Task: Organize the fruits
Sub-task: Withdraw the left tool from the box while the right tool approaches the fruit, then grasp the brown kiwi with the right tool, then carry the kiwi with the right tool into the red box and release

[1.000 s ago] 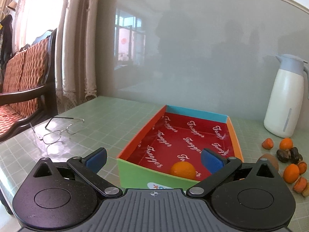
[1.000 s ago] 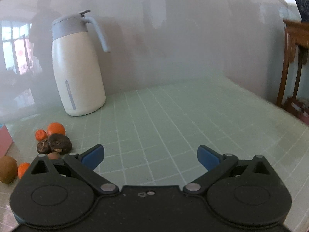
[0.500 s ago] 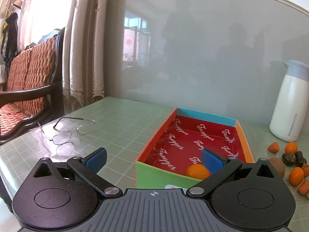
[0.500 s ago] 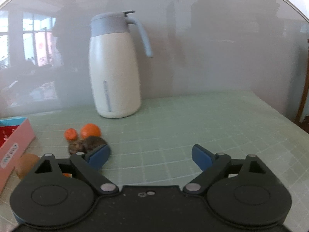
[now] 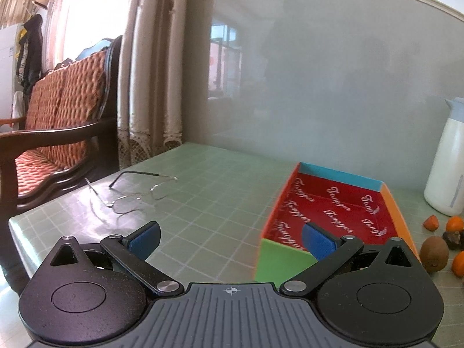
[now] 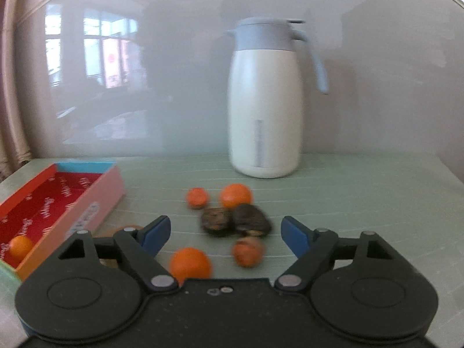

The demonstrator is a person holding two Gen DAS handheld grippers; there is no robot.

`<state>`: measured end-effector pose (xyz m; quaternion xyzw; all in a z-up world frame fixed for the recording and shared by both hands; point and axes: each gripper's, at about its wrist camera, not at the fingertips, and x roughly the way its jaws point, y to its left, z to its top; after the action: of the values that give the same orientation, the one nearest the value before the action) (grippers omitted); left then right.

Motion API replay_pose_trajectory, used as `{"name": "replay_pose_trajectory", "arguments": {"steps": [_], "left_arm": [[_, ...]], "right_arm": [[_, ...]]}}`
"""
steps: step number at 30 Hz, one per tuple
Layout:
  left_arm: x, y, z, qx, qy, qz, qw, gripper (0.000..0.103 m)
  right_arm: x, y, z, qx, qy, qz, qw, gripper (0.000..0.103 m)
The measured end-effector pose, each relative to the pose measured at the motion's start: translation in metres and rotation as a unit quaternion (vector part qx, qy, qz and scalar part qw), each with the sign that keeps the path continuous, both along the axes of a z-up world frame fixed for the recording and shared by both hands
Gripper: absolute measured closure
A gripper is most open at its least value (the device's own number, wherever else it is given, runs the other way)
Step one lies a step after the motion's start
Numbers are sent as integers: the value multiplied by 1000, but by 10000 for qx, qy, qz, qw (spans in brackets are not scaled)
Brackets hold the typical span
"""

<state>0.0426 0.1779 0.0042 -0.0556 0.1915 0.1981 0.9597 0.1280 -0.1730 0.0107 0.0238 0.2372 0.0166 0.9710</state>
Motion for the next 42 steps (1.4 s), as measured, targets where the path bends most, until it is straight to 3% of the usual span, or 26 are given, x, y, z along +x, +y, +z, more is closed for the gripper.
{"name": "replay_pose_trajectory", "arguments": {"steps": [15,23,27,28,35,42], "left_arm": [[-18,38,-5,-113,7,314,9994,0],[-21,52,-9,-242,13,452,9987,0],[-20,52,-10,-237,20,438,9988,0],[-20,51,-10,-230,21,426,9988,0],[-19,49,-9,-154,30,386,9991,0],[-25,63,-11,-213,45,551,9982,0]], "right_arm": [[9,70,-8,-223,134,907,9955,32],[31,88,-23,-466,516,991,9926,35],[36,92,-29,-541,644,973,9917,42],[36,91,-29,-550,639,953,9919,50],[33,89,-27,-438,606,987,9923,51],[16,100,-7,-484,183,1200,9914,51]]}}
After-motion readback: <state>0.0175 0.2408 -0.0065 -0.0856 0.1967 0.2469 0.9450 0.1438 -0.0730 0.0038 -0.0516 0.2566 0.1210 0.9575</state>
